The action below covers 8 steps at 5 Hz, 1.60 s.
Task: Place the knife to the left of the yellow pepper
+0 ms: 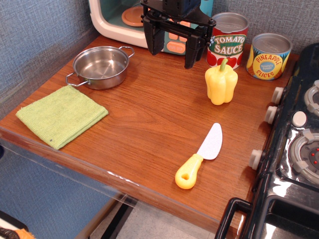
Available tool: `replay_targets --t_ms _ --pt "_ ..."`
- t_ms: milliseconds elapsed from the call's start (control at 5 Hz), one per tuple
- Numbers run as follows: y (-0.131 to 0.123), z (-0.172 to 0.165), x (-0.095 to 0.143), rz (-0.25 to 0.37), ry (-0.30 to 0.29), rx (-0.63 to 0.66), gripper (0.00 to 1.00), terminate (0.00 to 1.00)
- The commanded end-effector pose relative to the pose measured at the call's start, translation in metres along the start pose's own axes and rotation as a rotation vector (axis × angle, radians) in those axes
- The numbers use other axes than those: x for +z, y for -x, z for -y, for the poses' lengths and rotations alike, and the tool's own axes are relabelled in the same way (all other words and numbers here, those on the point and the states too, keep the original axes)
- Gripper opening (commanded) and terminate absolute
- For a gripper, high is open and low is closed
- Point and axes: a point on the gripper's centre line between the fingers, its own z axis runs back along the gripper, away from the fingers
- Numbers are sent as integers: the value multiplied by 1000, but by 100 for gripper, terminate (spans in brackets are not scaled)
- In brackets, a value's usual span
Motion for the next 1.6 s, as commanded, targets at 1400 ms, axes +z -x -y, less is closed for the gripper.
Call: replay_targets --t_ms 1400 --pt "95 104 -91 -158 5 -247 100 0"
